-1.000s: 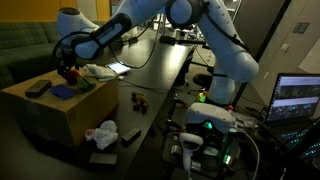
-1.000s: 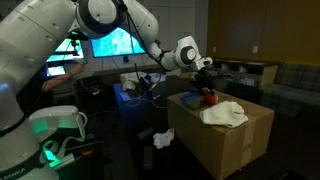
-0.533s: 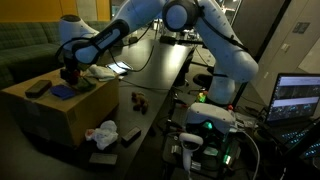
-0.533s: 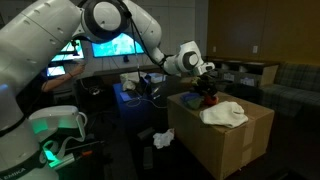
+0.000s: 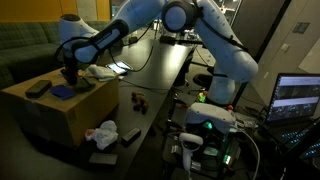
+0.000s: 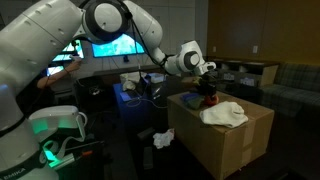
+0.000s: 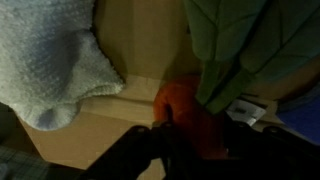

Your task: Put the items on the table on to the box and the items on the box on to the table.

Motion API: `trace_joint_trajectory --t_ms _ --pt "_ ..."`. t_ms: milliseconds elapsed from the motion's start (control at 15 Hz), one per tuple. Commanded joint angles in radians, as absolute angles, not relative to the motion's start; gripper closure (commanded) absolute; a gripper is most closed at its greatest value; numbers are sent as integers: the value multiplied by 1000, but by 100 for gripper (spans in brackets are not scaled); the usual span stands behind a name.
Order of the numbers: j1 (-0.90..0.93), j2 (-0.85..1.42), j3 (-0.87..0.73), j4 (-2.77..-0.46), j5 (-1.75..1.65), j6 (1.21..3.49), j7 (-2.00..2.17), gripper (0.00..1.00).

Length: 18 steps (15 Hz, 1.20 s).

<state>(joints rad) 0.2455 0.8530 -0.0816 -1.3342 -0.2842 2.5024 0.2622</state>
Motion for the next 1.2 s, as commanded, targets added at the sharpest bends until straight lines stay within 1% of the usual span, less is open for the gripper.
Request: trace_joint_trajectory --t_ms 0,67,200,267,400,1133 --pt "251 834 -80 -1329 -268 2489 239 88" --pt "255 819 -82 -1344 -271 2490 242 91" --pt "261 777 -82 -1389 -274 2488 245 88" --pt "264 746 -81 -1425 -277 2494 244 90" --pt "273 673 -82 -1511 -285 2505 248 89" --pt "267 244 -69 -2089 -342 2536 292 89"
